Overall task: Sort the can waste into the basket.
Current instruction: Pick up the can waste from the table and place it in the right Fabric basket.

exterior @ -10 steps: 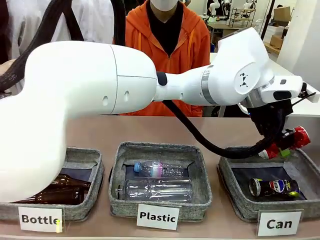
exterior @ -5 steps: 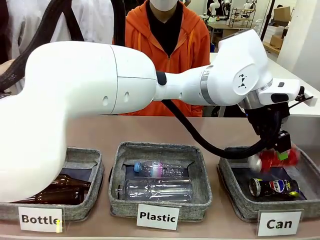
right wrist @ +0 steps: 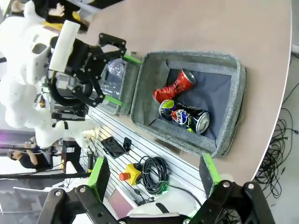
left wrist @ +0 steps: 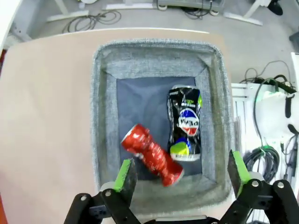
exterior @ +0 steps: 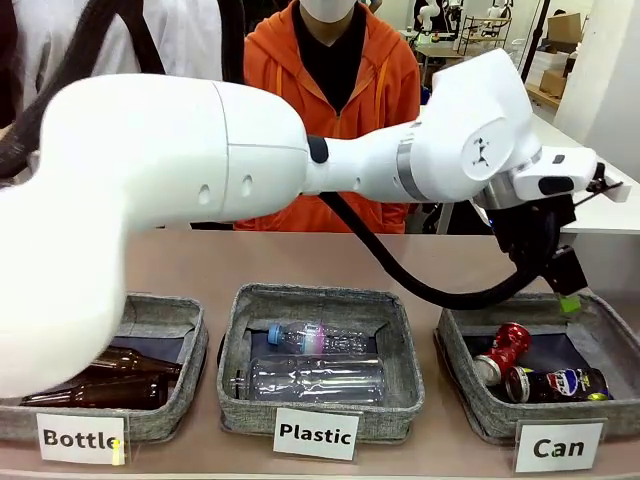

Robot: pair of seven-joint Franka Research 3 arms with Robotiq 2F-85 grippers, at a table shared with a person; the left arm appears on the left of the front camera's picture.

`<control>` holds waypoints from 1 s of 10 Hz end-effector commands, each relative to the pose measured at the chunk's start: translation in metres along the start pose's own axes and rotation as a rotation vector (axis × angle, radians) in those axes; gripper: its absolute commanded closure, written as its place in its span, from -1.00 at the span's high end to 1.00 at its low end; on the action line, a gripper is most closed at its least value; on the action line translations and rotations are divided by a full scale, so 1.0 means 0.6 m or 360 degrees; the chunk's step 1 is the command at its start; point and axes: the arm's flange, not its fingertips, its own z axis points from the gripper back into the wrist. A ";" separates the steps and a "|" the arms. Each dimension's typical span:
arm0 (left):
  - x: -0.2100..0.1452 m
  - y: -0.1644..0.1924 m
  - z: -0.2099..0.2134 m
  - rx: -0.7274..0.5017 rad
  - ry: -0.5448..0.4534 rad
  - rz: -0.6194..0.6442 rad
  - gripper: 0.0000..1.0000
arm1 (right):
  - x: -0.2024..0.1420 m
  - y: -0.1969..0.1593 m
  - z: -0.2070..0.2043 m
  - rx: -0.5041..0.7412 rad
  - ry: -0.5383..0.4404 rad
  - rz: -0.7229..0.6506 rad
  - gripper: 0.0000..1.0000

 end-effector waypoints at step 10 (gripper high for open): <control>-0.581 -0.022 0.456 -0.0135 -0.0916 0.1288 1.00 | 0.247 0.242 -0.345 0.0507 -0.0039 0.0235 1.00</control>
